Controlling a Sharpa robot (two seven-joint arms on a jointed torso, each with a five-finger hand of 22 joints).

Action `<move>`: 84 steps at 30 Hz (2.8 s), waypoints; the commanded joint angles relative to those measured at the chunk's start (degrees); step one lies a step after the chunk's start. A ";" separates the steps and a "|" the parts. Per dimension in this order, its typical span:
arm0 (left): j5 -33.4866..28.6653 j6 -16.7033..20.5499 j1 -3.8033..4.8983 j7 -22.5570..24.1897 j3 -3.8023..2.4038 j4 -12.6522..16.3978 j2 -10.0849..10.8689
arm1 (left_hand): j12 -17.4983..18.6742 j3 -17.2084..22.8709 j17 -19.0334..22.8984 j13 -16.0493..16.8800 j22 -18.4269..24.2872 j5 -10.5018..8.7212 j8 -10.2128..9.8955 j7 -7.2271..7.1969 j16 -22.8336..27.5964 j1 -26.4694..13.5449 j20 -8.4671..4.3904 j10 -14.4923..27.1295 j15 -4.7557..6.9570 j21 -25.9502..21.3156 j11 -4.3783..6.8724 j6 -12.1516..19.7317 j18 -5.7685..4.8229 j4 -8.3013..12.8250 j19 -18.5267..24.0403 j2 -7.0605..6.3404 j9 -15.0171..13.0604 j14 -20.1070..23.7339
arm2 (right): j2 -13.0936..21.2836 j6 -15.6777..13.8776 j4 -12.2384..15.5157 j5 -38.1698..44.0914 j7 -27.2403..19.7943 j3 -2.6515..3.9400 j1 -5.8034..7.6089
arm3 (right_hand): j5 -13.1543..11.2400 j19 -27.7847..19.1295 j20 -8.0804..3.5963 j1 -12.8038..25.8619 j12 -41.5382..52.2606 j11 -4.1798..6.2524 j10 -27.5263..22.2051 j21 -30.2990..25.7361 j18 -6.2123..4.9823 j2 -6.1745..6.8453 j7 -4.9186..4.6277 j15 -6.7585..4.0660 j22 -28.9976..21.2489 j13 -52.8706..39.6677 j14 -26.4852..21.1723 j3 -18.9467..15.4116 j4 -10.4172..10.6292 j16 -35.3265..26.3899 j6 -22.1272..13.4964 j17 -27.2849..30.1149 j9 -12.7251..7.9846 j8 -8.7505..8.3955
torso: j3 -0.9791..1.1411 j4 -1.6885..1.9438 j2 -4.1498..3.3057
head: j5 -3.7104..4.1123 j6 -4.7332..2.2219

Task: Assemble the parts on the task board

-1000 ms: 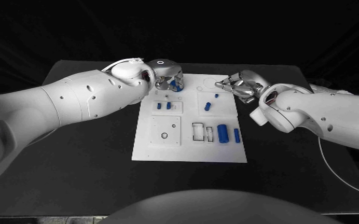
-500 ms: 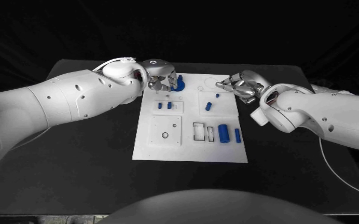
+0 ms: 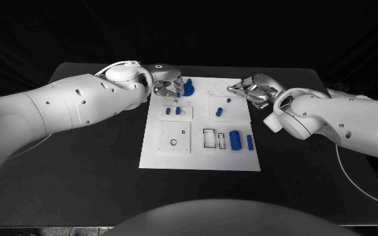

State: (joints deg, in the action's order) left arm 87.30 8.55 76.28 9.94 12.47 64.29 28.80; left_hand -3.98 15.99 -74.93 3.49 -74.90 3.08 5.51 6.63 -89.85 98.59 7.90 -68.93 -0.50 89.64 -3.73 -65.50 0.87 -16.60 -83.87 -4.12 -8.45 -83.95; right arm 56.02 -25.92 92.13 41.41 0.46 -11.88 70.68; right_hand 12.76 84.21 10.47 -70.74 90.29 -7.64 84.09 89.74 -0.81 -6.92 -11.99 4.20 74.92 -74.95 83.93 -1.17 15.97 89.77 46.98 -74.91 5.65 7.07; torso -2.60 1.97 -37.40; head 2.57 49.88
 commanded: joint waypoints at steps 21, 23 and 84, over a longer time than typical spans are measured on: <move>0.16 -4.57 -0.37 -1.83 0.04 -1.73 -0.50 | 0.51 0.73 -15.07 -0.07 -15.10 0.18 -0.56 -0.35 -0.15 -0.57 -0.23 1.01 -0.42 0.36 0.16 0.57 -0.87 -0.01 -6.13 0.01 0.22 -6.05 | 0.31 0.97 0.30 0.33 0.15 -0.01 -0.04 | 0.23 5.79 0.40 0.04 -0.29 -0.51 5.91 0.26 0.81 -0.68 -0.29 0.52 15.08 -15.05 6.07 -0.22 0.02 0.23 0.29 -15.09 0.06 0.26 | 0.00 0.05 -0.05 | 0.11 0.12; 0.16 -4.79 -0.49 -1.70 0.05 -1.89 -0.57 | 0.51 0.76 -15.07 -0.07 -15.10 0.18 -0.57 -0.36 -0.15 -0.57 -0.23 1.03 -0.41 0.36 0.17 0.58 -0.87 -0.01 -6.13 0.03 0.22 -6.05 | 0.32 0.98 0.29 0.33 0.17 -0.01 -0.04 | 0.23 5.79 0.40 0.04 -0.29 -0.51 5.91 0.26 0.81 -0.68 -0.29 0.52 15.08 -15.05 6.07 -0.22 0.02 0.23 0.29 -15.09 0.06 0.26 | 0.05 0.05 0.00 | 0.03 0.12; 0.93 -9.53 -1.18 -4.52 0.10 -4.07 -2.41 | 0.36 0.10 -15.07 0.01 -15.10 0.17 -1.94 -2.43 -0.15 -4.73 -0.01 8.74 -0.81 0.36 -0.70 10.21 -0.87 0.00 -6.13 -4.97 3.35 -6.05 | 0.32 2.14 0.38 0.38 0.89 -0.01 -0.04 | 0.28 5.79 0.43 -0.02 -0.29 -0.52 5.91 0.26 0.81 -0.70 -0.29 0.55 15.08 -15.05 6.07 -0.24 -0.02 0.23 0.33 -15.09 0.09 0.33 | 0.04 -0.01 -0.02 | 0.00 0.12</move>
State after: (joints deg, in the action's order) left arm 87.70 -0.59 75.15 6.14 12.56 60.22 26.50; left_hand -3.65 16.29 -74.90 3.46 -74.92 3.11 3.65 4.38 -89.85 94.36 7.90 -60.50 -1.24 89.64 -4.48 -55.63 0.87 -16.60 -83.87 -9.15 -5.22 -84.03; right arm 56.35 -24.81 92.45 41.42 1.16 -11.88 70.68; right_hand 12.76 84.00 10.67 -70.74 90.28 -7.84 83.89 89.74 -0.81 -6.92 -11.99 4.40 74.92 -74.95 84.13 -1.17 15.97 89.77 46.98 -74.92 5.64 7.07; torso -2.58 2.00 -37.40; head 2.53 50.01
